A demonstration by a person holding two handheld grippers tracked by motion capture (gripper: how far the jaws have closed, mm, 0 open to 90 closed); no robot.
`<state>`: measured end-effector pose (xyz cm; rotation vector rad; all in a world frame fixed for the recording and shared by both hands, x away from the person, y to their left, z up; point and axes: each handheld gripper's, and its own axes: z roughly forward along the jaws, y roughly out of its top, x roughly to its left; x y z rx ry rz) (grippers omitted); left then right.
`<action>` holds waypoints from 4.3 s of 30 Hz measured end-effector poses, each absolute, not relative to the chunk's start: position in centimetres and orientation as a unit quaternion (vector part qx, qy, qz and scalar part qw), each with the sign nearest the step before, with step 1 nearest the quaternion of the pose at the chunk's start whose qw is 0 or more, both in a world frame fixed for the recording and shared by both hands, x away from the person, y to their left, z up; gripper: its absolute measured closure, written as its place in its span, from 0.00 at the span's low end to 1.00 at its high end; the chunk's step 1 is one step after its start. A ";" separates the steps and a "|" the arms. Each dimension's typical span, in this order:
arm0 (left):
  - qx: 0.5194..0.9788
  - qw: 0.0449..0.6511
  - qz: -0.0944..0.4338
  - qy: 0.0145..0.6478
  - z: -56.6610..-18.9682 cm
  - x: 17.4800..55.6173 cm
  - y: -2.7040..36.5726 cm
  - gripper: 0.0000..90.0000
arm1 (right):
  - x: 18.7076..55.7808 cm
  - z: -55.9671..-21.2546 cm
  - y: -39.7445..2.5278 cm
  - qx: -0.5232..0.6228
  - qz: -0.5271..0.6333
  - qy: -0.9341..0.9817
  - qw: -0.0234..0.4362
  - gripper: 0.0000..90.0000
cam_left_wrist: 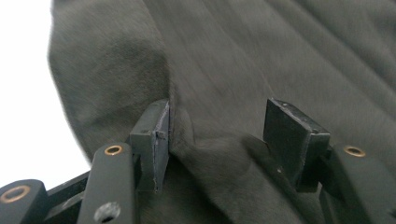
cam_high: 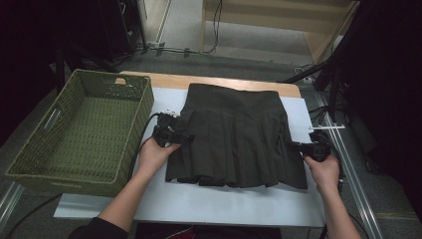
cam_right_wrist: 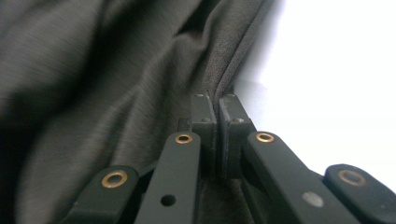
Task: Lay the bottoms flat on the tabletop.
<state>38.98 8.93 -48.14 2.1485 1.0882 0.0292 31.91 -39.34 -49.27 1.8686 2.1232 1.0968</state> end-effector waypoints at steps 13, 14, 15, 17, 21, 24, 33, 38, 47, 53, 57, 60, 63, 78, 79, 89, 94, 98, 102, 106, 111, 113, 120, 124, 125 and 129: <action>0.848 0.359 0.016 0.388 -47.1 36.2 8.6 0.46 | 29.3 -47.6 -39.8 0.613 0.352 0.694 0.141 0.63; 0.848 0.362 0.018 0.387 -46.9 36.1 8.7 0.46 | 29.1 -47.3 -39.3 0.608 0.358 0.695 0.141 0.63; 0.848 0.363 0.018 0.386 -46.8 36.0 8.7 0.46 | 28.8 -47.2 -38.9 0.604 0.360 0.696 0.144 0.63; 0.846 0.369 0.016 0.384 -46.6 35.8 8.8 0.46 | 28.3 -47.2 -38.0 0.598 0.362 0.700 0.147 0.63; 0.844 0.378 0.017 0.380 -46.2 35.3 8.9 0.46 | 27.3 -47.3 -36.8 0.590 0.360 0.707 0.149 0.60; 0.844 0.380 0.022 0.378 -46.1 35.2 8.9 0.46 | 26.5 -47.2 -36.2 0.590 0.366 0.705 0.145 0.57; 0.845 0.385 0.027 0.369 -45.9 35.1 8.3 0.46 | 24.0 -47.6 -34.0 0.578 0.377 0.711 0.140 0.49; 0.853 0.379 0.037 0.357 -45.9 35.1 7.7 0.46 | 24.3 -49.3 -32.3 0.570 0.344 0.738 0.112 0.62; 0.850 0.383 0.031 0.359 -45.9 35.4 7.7 0.46 | 22.1 -45.9 -32.5 0.566 0.346 0.743 0.086 0.96; 0.848 0.388 0.030 0.359 -45.7 35.3 7.8 0.46 | 19.2 -44.7 -33.8 0.580 0.370 0.713 0.137 0.75; 0.850 0.386 0.029 0.358 -45.8 35.3 7.7 0.46 | 18.9 -44.4 -34.0 0.571 0.378 0.709 0.169 0.67; 0.850 0.385 0.030 0.359 -45.8 35.3 7.7 0.46 | 19.2 -44.7 -33.6 0.568 0.371 0.714 0.172 0.62; 0.850 0.384 0.029 0.358 -45.8 35.3 7.7 0.46 | 19.2 -44.5 -33.9 0.570 0.374 0.708 0.186 0.59; 0.853 0.384 0.028 0.352 -45.3 34.7 8.0 0.46 | 21.6 -47.2 -37.0 0.603 0.333 0.714 0.123 0.93; 0.855 0.381 0.028 0.351 -45.3 34.6 8.0 0.46 | 21.7 -47.8 -37.2 0.608 0.327 0.715 0.110 0.94; 0.852 0.384 0.028 0.354 -45.4 34.4 8.7 0.46 | 20.8 -49.2 -38.1 0.619 0.330 0.703 0.121 0.75; 0.850 0.387 0.028 0.356 -45.4 34.4 8.8 0.46 | 19.6 -48.1 -39.9 0.630 0.340 0.677 0.172 0.76; 0.852 0.386 0.028 0.353 -45.4 34.3 8.6 0.46 | 19.6 -49.3 -39.8 0.629 0.330 0.686 0.156 0.73; 0.852 0.387 0.028 0.351 -45.4 34.2 8.4 0.46 | 20.3 -50.8 -38.9 0.605 0.320 0.715 0.143 0.59; 0.853 0.387 0.025 0.350 -45.4 34.1 8.3 0.46 | 20.4 -52.0 -38.7 0.586 0.343 0.718 0.151 0.54; 0.859 0.383 0.022 0.340 -45.4 33.2 8.4 0.46 | 20.3 -51.8 -38.3 0.587 0.334 0.725 0.136 0.85; 0.862 0.379 0.024 0.336 -45.4 32.9 8.5 0.46 | 20.3 -51.6 -37.9 0.590 0.328 0.730 0.111 0.94; 0.859 0.378 0.043 0.343 -45.7 31.8 9.4 0.46 | 19.9 -49.9 -37.2 0.597 0.324 0.726 0.110 0.87; 0.861 0.363 0.043 0.353 -46.1 31.4 9.8 0.46 | 19.6 -48.8 -37.1 0.592 0.344 0.715 0.143 0.71; 0.862 0.359 0.042 0.357 -46.3 31.2 9.9 0.46 | 19.6 -48.5 -37.1 0.593 0.351 0.709 0.150 0.68; 0.861 0.344 0.027 0.374 -47.2 30.5 10.1 0.47 | 19.7 -47.3 -37.1 0.593 0.374 0.692 0.172 0.59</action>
